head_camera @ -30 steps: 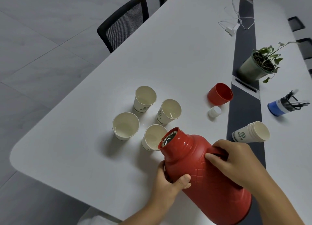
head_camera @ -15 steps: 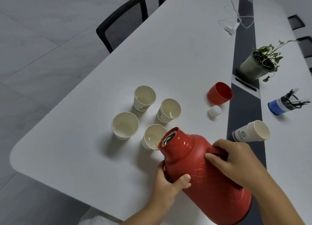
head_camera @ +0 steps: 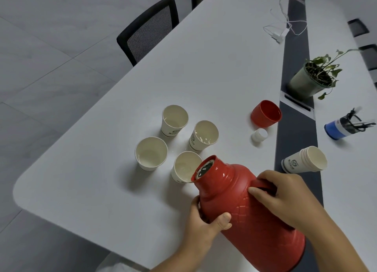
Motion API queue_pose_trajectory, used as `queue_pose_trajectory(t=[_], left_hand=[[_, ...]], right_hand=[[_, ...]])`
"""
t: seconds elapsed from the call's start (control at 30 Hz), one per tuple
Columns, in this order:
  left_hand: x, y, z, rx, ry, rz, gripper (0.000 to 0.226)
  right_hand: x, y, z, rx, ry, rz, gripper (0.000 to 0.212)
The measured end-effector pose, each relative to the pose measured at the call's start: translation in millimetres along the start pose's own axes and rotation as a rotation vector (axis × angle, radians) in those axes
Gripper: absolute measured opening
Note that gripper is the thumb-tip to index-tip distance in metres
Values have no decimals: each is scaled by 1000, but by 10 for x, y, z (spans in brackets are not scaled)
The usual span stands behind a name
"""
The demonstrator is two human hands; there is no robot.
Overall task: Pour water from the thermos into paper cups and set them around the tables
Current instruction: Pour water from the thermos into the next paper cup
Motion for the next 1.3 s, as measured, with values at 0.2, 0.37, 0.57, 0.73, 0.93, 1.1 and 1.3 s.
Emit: queue_pose_trajectory(t=[0.2,0.37,0.57,0.73,0.93,1.1,1.3], left_hand=[[-14,11,-15,-6,-21,33,97],[-86,65,-77,-17,-75,171,108],[-229,100,-139,-72,-82,507,150],[-625,-87,-66,-42,-118,697,157],[-1337,-473,200,119,-329,874,124],[-1849,-744,701,192,-428,994,107],[-2357,-885,1406,180,-446,1132,96]], right_hand=[[73,58,-82,-27,6,87,16],[129,102,-240,-72,36,170,24],[-18,104,-432,-179,12,313,39],[-364,41,-595,-336,-61,472,48],[-666,-78,-542,-583,-104,721,44],[-866,-215,-30,-694,-133,1055,30],[-919,-186,866,-716,-52,1126,30]])
Point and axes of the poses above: each hand's wrist, its own z-axis towards the middle knuckle, its own y-axis out of the back of the hand, x = y × z, the point moved 7 cm from there along z, towards the middle knuckle, and after that the axes turned 9 degrees about z, right-handed, at the moved point
